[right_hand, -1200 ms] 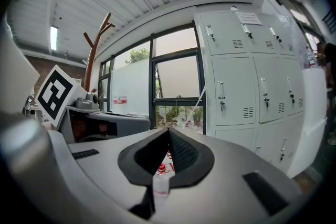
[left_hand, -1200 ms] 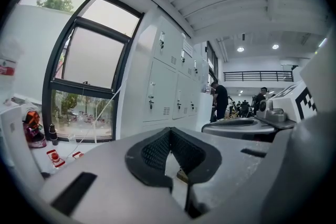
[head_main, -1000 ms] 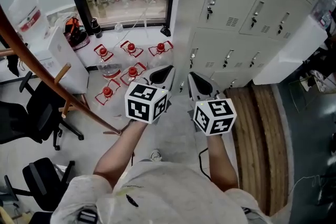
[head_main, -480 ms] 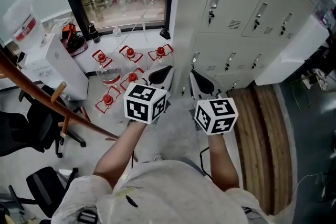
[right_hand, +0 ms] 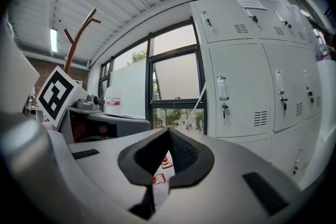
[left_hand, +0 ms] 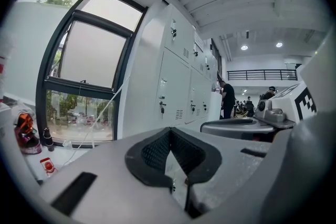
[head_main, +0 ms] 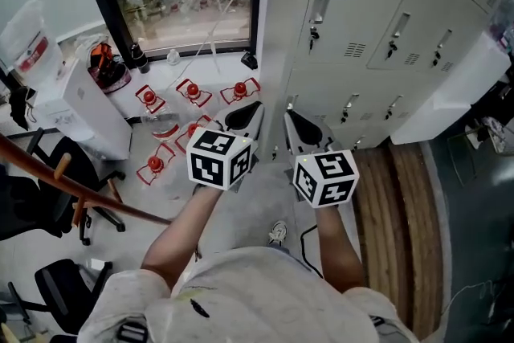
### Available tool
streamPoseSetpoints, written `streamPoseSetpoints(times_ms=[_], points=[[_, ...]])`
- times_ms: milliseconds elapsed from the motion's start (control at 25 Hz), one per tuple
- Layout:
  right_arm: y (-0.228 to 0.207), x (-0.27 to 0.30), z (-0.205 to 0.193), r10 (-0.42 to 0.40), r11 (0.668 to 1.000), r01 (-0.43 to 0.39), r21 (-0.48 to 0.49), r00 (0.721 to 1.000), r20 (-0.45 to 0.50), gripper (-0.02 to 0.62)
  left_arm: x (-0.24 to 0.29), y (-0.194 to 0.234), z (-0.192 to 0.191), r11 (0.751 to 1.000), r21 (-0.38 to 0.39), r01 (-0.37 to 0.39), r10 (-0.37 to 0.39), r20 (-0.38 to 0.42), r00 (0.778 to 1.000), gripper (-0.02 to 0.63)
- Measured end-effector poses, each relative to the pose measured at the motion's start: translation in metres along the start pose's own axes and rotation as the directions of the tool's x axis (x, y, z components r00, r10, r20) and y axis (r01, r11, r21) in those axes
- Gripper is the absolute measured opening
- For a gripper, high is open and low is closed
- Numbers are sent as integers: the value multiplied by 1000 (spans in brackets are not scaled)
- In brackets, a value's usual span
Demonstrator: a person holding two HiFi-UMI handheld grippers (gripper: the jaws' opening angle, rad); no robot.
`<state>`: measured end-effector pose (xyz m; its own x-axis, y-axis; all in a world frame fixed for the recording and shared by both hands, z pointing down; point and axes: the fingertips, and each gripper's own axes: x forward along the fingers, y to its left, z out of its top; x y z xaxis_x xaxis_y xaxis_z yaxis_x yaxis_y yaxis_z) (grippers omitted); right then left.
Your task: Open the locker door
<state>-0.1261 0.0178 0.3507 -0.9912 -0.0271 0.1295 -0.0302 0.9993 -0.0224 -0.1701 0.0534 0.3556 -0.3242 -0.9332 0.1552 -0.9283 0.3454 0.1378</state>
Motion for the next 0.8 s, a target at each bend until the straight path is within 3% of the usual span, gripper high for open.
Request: streamPoseSetpoints(times_ms=[480, 800], points=[[-104, 45, 15, 67, 997, -68, 21, 997, 27, 3, 107, -5, 22, 999, 10, -50, 50, -12, 999, 6], [-146, 56, 24, 129, 991, -130, 18, 991, 45, 3, 149, -11, 31, 994, 22, -104, 104, -14, 994, 6]])
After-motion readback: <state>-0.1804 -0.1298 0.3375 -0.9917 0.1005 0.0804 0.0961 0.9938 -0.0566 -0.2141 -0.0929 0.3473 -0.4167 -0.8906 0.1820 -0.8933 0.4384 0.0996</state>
